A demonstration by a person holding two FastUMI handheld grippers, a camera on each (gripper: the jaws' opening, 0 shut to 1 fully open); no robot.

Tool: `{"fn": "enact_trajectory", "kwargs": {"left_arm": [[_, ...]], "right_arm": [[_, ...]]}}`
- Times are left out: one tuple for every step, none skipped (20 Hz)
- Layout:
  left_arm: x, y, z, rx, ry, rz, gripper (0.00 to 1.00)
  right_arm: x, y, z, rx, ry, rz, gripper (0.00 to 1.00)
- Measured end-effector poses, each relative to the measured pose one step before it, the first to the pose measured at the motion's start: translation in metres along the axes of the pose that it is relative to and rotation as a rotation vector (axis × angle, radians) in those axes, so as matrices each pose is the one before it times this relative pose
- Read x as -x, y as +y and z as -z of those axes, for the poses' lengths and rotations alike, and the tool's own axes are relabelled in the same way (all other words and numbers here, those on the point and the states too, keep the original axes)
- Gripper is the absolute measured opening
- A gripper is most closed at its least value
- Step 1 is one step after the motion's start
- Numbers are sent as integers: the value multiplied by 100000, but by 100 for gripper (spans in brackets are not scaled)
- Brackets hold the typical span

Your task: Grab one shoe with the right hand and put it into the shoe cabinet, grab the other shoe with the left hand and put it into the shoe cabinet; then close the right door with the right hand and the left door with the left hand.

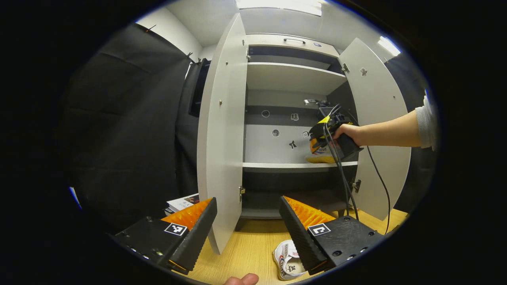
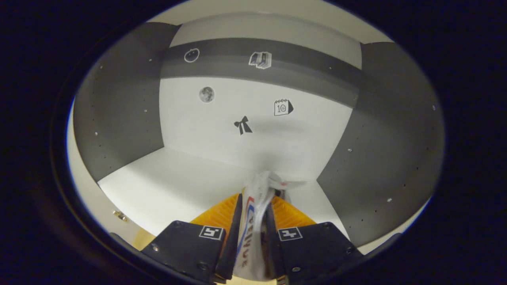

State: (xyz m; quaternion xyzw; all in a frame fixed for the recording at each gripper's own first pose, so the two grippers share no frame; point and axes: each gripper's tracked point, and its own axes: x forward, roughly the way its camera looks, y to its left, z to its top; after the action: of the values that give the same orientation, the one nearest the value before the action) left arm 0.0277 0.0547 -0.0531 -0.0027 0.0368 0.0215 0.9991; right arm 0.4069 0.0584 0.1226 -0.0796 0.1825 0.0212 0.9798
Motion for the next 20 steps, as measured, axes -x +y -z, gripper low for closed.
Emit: {"fn": "enact_trajectory", "kwargs": {"left_arm": [[-72,-176,-47,273,-24,493,95],[-90,-199,-46,249,-119,455,95],[-47,-193,34,200,-209,463,95],[-82,-152,-34,140,-200,485,95],[-55,-187,-118,38,-114,379,95],[18,-217,-50,82,-148,401,95],[-23,-158,26,113,-55,399,95],[13,-193,-29,35,-105,479,95],[1,-153,-2,-96,85,487,95],[34,-108,-52,-146,111,402,95],[55,-181,-93,-35,-100,375,95],[64,-186,-106,91,-103,425,95],[130,-117,-24,135,-47,314,95],[119,-167,-23,116,45,361,95],[124,-126,-27,-10,-16,357,95],[103,-141,-23,-195,178,234,95],[186,-191,97,-126,207,344,95],[45,-215,99,-52,376,505,95],[168,-259,94,-281,413,594,95],[112,-139,12,-371,92,168,95]], "right_arm": [[1235,-147,-789,860,-3380,563,37],[1481,-259,-1074,1531,-3562,602,37],[1451,58,-844,924,-3805,-503,39],[1480,55,-796,9,-3309,-357,40],[1491,-43,-514,-582,-2873,-376,41],[1625,86,-533,-1319,-3194,-646,42],[1573,135,-338,-1291,-3016,-617,47],[1662,131,-267,-1044,-3112,-817,49],[1492,93,-97,-503,-2996,-324,59],[1437,-28,24,-395,-3052,206,56],[1575,-4,164,-383,-2561,258,63],[1486,18,345,25,-2158,107,65],[1495,-29,591,95,-1636,354,72],[1515,-155,664,-40,-2005,885,74],[1350,-248,1040,160,-1634,1648,74],[1500,-249,1661,306,491,1599,76],[1516,67,1580,-539,413,612,79],[1325,5,1729,-1871,183,1159,82],[1403,-173,1142,-3031,-2254,1392,82],[1119,-274,1092,-1531,-2792,1573,82]]}}
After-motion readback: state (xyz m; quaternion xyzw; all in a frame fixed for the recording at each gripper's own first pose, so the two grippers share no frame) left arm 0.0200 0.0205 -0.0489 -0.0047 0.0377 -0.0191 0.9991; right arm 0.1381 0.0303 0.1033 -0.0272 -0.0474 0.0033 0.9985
